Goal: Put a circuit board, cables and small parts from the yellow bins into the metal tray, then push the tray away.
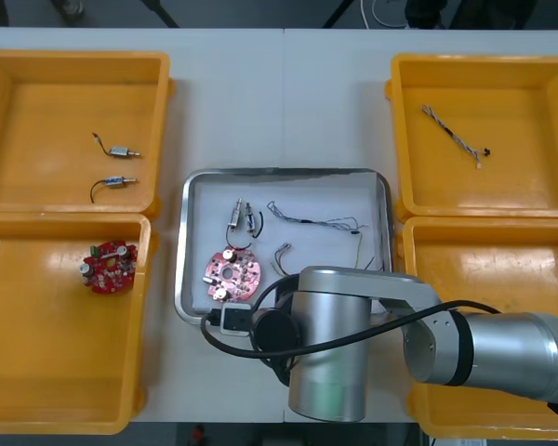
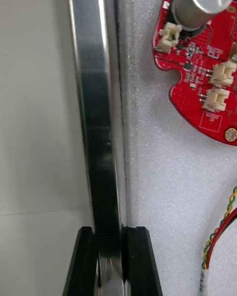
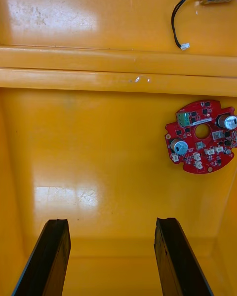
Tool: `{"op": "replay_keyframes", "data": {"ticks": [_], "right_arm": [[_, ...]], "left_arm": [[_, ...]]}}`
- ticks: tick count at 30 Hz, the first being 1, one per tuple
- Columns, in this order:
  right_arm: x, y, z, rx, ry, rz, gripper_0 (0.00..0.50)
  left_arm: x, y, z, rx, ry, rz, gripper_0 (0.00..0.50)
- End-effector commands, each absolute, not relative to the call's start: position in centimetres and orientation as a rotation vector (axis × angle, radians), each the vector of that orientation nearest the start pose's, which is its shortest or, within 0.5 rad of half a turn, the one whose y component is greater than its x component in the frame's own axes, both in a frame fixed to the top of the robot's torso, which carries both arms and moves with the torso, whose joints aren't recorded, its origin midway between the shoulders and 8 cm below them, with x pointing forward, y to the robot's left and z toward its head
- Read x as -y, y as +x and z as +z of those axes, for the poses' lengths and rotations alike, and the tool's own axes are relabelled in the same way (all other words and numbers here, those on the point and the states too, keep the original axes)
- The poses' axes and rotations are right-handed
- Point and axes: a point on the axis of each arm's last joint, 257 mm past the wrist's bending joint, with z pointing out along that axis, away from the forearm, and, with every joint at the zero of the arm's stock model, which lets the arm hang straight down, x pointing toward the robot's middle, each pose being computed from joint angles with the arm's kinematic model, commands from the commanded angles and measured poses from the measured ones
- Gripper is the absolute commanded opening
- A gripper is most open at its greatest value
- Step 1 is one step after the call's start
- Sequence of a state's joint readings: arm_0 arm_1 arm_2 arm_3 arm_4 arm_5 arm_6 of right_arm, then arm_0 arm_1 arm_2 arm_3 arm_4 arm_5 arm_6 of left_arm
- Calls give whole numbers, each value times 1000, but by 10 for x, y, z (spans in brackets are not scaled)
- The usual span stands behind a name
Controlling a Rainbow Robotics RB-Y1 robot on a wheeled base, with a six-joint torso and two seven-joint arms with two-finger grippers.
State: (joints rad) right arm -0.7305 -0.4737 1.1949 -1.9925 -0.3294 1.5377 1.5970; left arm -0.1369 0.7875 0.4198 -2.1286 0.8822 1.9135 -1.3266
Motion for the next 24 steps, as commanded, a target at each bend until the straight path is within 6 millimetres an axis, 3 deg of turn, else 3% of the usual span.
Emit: {"op": "replay_keyframes", "data": {"ticks": [1, 14, 24], "right_arm": [[-12, 358, -303, -1812, -1888, -395, 0], [-16, 379, -280, -1746, -1872, -485, 0], [-9, 434, -246, -1695, -1774, -664, 0]], "left_arm": [[-418, 362, -147, -2668, -79, 59, 500], [-418, 362, -147, -2668, -79, 59, 500], [-418, 362, -147, -2668, -79, 59, 500]]}}
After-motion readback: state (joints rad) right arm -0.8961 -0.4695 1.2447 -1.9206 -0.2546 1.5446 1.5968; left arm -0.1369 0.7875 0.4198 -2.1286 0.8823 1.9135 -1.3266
